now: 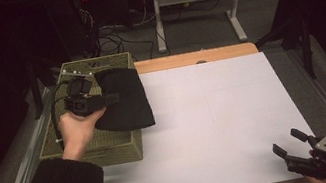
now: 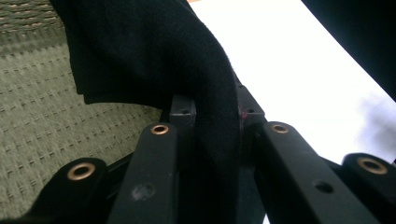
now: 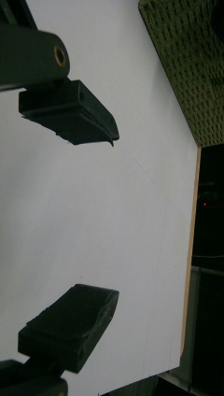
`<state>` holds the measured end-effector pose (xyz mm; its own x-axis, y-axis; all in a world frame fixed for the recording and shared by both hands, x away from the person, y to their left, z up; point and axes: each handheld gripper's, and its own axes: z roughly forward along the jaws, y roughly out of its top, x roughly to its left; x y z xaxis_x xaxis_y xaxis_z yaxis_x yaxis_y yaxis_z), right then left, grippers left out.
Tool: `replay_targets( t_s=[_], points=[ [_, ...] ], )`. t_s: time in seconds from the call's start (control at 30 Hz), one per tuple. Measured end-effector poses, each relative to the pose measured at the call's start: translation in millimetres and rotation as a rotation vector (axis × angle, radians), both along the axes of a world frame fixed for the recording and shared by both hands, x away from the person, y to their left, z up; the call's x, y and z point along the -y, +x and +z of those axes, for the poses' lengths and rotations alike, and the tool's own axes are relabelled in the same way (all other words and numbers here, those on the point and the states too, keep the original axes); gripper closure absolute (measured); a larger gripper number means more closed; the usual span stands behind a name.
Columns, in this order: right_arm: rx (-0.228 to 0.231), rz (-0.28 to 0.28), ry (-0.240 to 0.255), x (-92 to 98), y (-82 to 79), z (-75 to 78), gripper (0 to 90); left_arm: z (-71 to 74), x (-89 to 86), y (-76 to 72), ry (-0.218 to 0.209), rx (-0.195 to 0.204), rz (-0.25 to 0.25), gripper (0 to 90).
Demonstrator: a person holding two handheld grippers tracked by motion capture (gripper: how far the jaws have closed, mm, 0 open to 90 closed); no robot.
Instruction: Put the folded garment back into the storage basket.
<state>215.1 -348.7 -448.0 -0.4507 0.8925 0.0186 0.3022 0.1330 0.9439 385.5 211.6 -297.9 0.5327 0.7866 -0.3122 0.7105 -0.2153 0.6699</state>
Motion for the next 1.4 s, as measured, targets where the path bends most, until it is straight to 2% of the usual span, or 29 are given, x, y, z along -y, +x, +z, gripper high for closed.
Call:
replay_targets(
  t_s=[0.67, 1.4],
  points=[
    [0.0, 0.0, -0.008, -0.6, 0.3, -0.3, 20.8, 3.9, -32.3, -8.9, -0.002, 0.026, 0.058, 72.0],
    [0.003, -0.002, -0.009, -0.7, -0.1, 0.0, 20.8, -2.9, -60.1, -9.8, -0.005, 0.036, 0.128, 71.9]
  ],
)
